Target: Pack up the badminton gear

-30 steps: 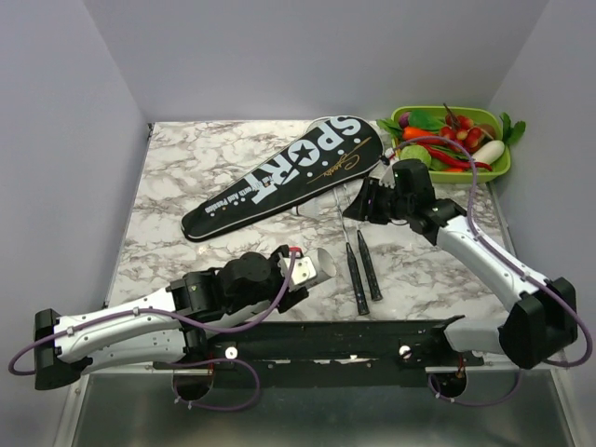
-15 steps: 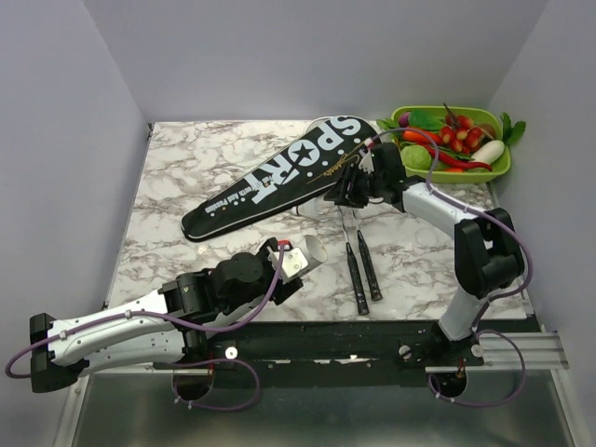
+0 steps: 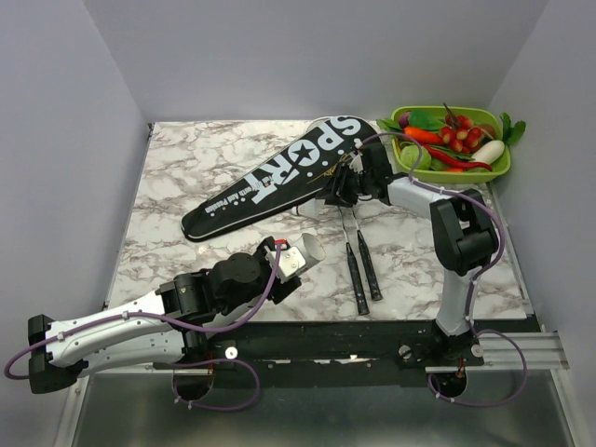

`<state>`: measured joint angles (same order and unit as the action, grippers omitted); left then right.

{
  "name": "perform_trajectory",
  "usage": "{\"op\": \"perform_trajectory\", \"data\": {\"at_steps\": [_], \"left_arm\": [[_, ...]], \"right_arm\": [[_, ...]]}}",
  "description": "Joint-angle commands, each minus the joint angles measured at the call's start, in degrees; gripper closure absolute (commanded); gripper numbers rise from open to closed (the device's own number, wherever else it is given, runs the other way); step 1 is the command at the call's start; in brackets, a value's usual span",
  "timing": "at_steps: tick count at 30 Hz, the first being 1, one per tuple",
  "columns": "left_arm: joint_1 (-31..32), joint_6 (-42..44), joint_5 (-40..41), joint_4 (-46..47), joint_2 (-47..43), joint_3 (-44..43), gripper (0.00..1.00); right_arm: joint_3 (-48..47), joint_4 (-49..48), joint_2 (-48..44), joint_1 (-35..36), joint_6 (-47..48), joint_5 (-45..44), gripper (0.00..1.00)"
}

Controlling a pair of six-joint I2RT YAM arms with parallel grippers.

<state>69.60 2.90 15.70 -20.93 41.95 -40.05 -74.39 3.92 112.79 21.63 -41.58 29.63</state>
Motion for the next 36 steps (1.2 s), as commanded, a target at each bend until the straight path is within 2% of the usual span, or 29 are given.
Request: {"op": "perform_trajectory", "data": {"at_steps": [1, 18, 22, 27, 30, 31, 36], "left_arm": [[0.09, -1.84, 1.52, -1.22, -0.56, -0.64, 1.0], [0.09, -1.75, 1.26, -1.48, -0.12, -0.73, 1.0], [0.01, -1.84, 1.43, -1.48, -0.21, -0.73, 1.0], [0.01, -1.67, 1.35, -1.66, -0.21, -0.73, 1.0], [0.09, -1.75, 1.35, -1.75, -0.29, -0.73, 1.0], [0.09, -1.75, 1.26, -1.75, -0.38, -0.73, 1.0], [0.09, -1.75, 1.26, -1.83, -0.29, -0.82, 1.0]], "right_arm": [[-1.99, -3.3, 2.25, -0.18, -2.45, 3.42, 0.48], [-4.45, -6.91, 8.32, 0.96, -6.32, 7.02, 0.55], [-4.45, -7.79, 8.85, 1.4, -7.28, 7.46, 0.67], [-4.8, -8.67, 9.64, 1.75, -8.07, 8.34, 0.7], [-4.8, -8.85, 9.73, 1.84, -8.6, 8.6, 0.88], [-4.63, -8.93, 9.47, 1.84, -8.69, 8.87, 0.99], [-2.52, -8.76, 5.69, 1.75, -7.46, 8.61, 0.99]]}}
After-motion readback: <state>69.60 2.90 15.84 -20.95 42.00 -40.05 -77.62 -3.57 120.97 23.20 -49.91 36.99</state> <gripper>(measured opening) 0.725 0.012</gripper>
